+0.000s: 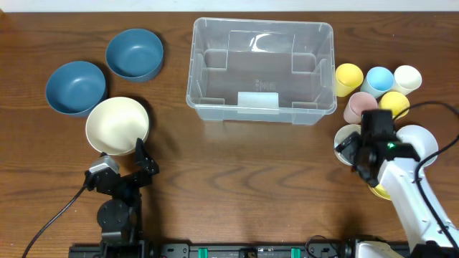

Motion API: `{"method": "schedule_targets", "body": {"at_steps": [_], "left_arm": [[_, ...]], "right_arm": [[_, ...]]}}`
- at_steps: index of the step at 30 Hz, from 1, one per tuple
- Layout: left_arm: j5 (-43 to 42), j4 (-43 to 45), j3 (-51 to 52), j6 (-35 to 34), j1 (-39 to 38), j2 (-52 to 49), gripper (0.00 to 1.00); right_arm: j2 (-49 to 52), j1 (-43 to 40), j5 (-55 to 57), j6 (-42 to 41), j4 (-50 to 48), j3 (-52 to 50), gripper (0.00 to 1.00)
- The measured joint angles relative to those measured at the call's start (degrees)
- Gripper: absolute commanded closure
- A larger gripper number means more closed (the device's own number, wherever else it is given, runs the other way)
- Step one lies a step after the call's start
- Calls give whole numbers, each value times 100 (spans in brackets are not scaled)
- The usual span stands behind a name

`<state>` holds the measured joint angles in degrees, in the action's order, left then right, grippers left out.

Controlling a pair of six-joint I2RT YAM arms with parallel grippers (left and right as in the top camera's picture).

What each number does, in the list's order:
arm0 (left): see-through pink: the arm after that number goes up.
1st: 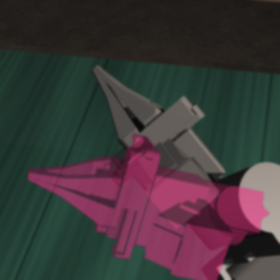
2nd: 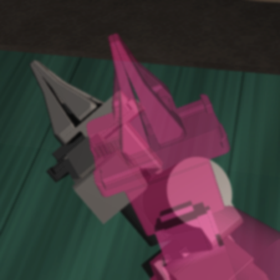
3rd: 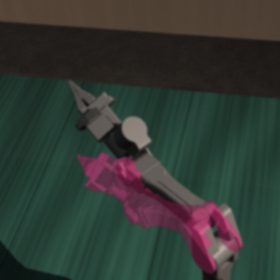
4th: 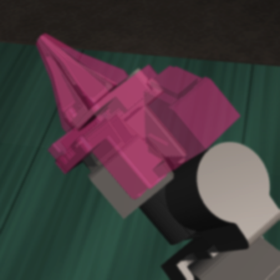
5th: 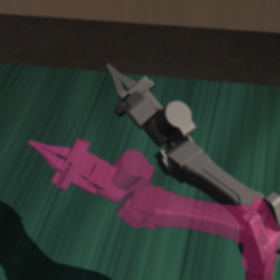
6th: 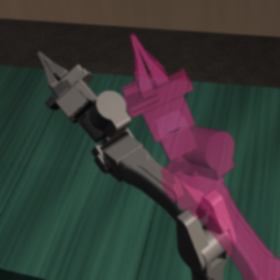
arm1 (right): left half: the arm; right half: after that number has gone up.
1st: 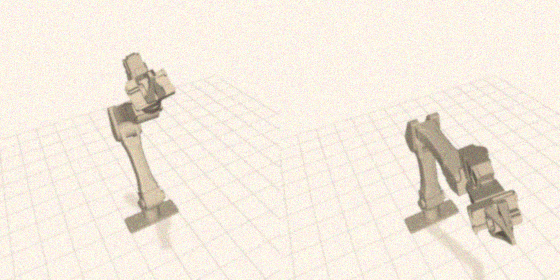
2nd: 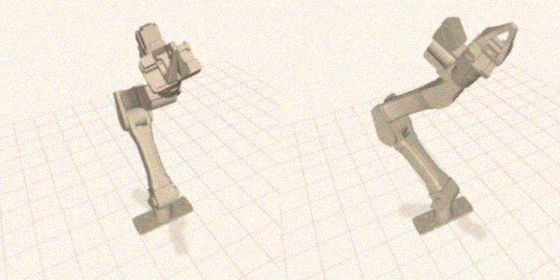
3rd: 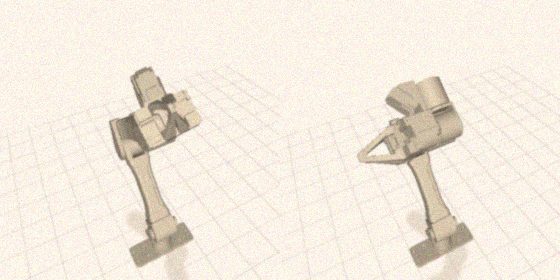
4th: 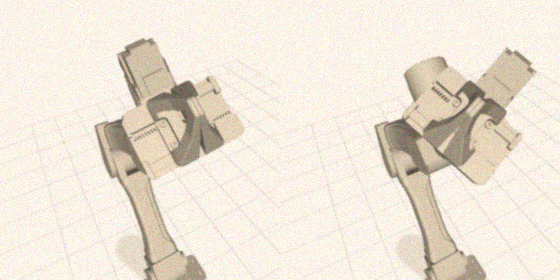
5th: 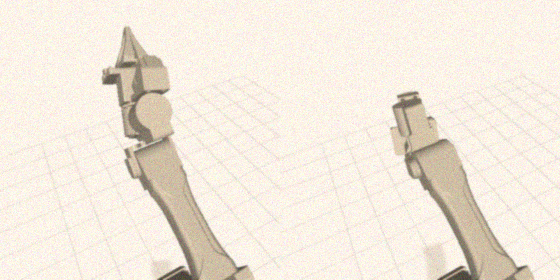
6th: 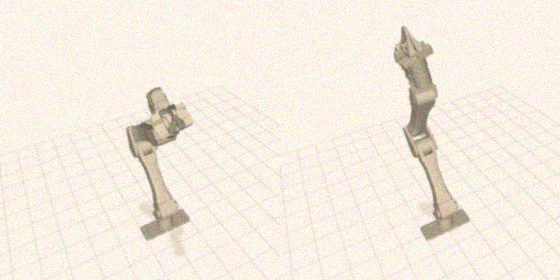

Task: Pack container
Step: 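Reach the right gripper to the white saucer and grasp its rim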

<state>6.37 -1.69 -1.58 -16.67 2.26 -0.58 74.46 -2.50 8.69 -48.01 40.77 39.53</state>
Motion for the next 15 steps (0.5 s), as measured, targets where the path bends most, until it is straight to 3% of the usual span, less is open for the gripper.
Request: {"method": "schedule_targets", "body": {"at_steps": [8, 12, 15], "left_arm": [[0, 0, 0, 0, 0, 0, 2], [0, 0, 0, 0, 0, 0, 2], [0, 0, 0, 0, 0, 0, 2]], "right_arm": [[-11, -17, -184, -251, -625, -723, 22], [-11, -20, -201, -302, -765, -745, 34], [-11, -22, -219, -330, -769, -745, 51]]}}
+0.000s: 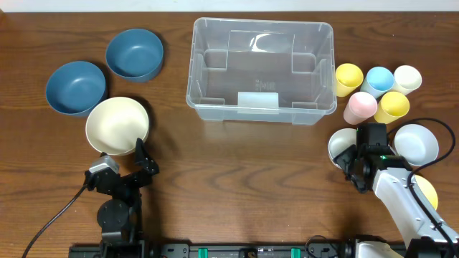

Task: Pack container
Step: 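Reach the right gripper to the white saucer and grasp its rim, then lift the white saucer and carry it into the clear bin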

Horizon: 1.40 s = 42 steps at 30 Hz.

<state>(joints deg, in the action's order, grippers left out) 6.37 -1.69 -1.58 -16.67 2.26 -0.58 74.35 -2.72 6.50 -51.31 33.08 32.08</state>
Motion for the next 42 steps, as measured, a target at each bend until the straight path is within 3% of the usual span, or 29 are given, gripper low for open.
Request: {"method": "schedule_targets", "body": {"at_steps": [4, 10, 24, 30, 38, 42], "left_arm": [[0, 0, 0, 0, 0, 0, 2], [0, 0, 0, 0, 0, 0, 2], [0, 0, 0, 0, 0, 0, 2], [0, 0, 0, 0, 0, 0, 2], [0, 0, 0, 0, 0, 0, 2], [-2, 0, 0, 0, 0, 0, 2]], "right_arm": [[0, 0, -24, 55, 2, 0, 75], [0, -2, -35, 225, 11, 0, 99], [-197, -2, -127, 723, 446, 13, 99], [-643, 61, -804, 1204, 719, 2, 99], [-1794, 1019, -1784, 1585, 1091, 81, 98], [-1980, 1762, -1829, 1650, 1674, 608, 99]]}}
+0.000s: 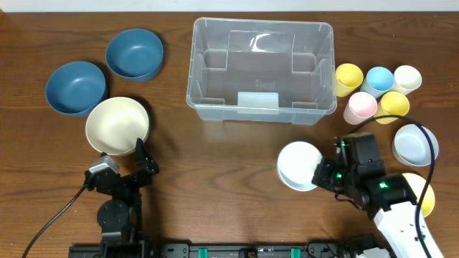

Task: Pack container
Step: 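Lift the white saucer and carry it into the clear bin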

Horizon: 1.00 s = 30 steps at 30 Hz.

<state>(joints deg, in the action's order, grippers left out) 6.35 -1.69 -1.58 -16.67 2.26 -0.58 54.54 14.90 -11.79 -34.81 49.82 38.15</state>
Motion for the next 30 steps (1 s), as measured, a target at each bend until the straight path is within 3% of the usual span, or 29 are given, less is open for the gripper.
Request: {"method": "schedule_targets", "body": {"at_steps": [6, 11, 19, 30], "left_arm": [[4, 2, 0, 0, 0, 0, 2], [2, 2, 0, 0, 0, -2, 2], [2, 0, 0, 0, 0, 0, 2], [2, 0, 0, 0, 0, 0, 2]], "right_arm": [[304, 723, 520, 214, 933, 1386, 99], [1213, 822, 1432, 468, 1333, 3073, 99], [2809, 822, 2667, 828, -11, 4776, 99], [5082, 820, 3567, 1231, -1587, 4929, 99]]}}
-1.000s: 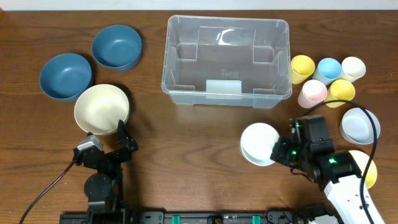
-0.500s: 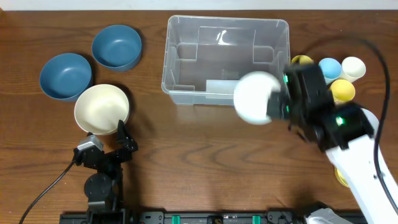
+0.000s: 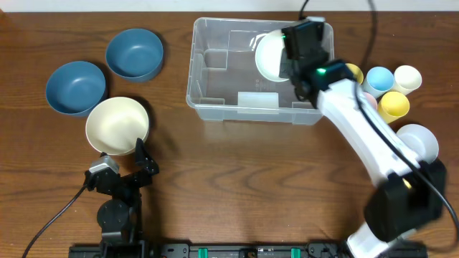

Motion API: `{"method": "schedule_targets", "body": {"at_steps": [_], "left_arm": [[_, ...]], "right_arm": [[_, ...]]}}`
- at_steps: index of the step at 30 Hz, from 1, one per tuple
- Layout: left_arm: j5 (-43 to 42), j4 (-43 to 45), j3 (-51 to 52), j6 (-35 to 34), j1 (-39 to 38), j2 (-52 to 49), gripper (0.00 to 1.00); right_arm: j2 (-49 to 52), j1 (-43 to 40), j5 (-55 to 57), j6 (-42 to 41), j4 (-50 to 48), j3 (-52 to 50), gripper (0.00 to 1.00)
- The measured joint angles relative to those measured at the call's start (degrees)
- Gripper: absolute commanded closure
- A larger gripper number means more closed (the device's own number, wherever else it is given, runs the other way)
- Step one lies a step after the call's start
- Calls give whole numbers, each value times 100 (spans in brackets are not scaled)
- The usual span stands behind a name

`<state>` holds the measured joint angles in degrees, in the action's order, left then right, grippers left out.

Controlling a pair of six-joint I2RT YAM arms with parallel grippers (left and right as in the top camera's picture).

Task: Pack container
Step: 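Lift the white saucer and carry it into the clear bin, then release the white saucer in the bin and withdraw right gripper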

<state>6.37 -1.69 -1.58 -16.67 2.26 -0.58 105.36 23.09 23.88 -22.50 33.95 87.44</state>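
The clear plastic container [image 3: 215,115] stands at the back middle of the table. My right gripper [image 3: 292,56] reaches over its back right part, shut on the rim of a white bowl [image 3: 269,59] that hangs tilted above the container's inside. My left gripper [image 3: 142,159] rests near the front left, open and holding nothing, beside a cream bowl [image 3: 117,125]. Two blue bowls [image 3: 75,87] [image 3: 134,54] sit at the far left.
Several cups stand right of the container: yellow [image 3: 350,72], blue [image 3: 379,77], cream [image 3: 407,77], another yellow [image 3: 396,105], and a pink one mostly under my right arm. Another white bowl [image 3: 424,140] lies at the right edge.
My right gripper held the white bowl low over the table in front of the container's right corner. Now it holds the bowl over the container's back right part. The left arm is unchanged.
My right gripper was over a white bowl beside the cups at the right, then down at that bowl's rim. A moment ago it held the bowl left of there, in front of the container. Now the bowl hangs over the container.
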Motion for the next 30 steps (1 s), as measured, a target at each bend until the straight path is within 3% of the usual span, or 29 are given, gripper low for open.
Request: {"method": "schedule_targets", "body": {"at_steps": [23, 24, 27, 30], "left_arm": [[0, 0, 0, 0, 0, 0, 2], [0, 0, 0, 0, 0, 0, 2], [0, 0, 0, 0, 0, 0, 2], [0, 0, 0, 0, 0, 0, 2]], "right_arm": [[1569, -949, 166, 315, -1174, -2, 99], [1569, -949, 164, 361, -1217, -2, 91], [1576, -946, 136, 494, -1314, -2, 47], [1576, -892, 125, 717, -1329, 0, 32]]}}
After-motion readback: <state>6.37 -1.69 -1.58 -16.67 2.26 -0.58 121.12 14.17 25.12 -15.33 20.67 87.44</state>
